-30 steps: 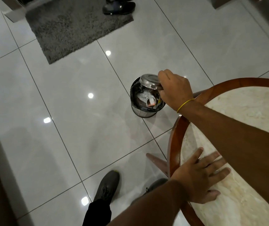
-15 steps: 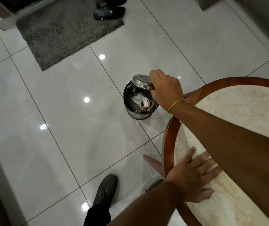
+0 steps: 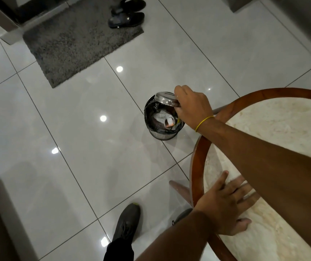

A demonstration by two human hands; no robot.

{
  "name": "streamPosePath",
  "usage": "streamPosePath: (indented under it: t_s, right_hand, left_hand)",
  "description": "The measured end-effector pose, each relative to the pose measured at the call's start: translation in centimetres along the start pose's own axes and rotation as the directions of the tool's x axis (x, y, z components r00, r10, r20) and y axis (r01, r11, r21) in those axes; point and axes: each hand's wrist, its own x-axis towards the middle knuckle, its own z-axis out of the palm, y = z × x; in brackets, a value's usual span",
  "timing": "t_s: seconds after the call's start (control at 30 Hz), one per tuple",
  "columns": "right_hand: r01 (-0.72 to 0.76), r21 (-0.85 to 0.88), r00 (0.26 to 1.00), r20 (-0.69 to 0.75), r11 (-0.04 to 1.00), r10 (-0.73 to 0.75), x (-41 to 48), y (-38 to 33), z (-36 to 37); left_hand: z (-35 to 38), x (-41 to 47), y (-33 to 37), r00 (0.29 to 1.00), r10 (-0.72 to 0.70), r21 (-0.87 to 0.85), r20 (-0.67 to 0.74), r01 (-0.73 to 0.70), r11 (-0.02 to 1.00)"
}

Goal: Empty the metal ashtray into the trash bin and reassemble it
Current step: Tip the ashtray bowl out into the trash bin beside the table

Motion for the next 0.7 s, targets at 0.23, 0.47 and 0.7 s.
streamPosePath:
  t_s: [0.23,0.47,0.7]
  right_hand:
    - [-0.049,0.033,0.997,0.067,0.998,0.046,0.2,0.7,0.0]
    - [-0.527,0.488,0.828,0.107,0.696,0.551,-1.1,2.0,-0.4]
    - [-0.641,0.768,0.597,0.515,-0.020,0.615,-5.0,4.6,-4.7]
  left_hand:
    - [1.0,0.1,0.1,0.999,0.020,-0.055,-0.029,-0.022,0.998]
    - [0.5,0.1,-0.5,0.998,0.055,-0.031,0.039,-0.054,0.998]
    - [-0.5,0.4,-0.7,0.990,0.063,-0.034,0.130,-0.059,0.998]
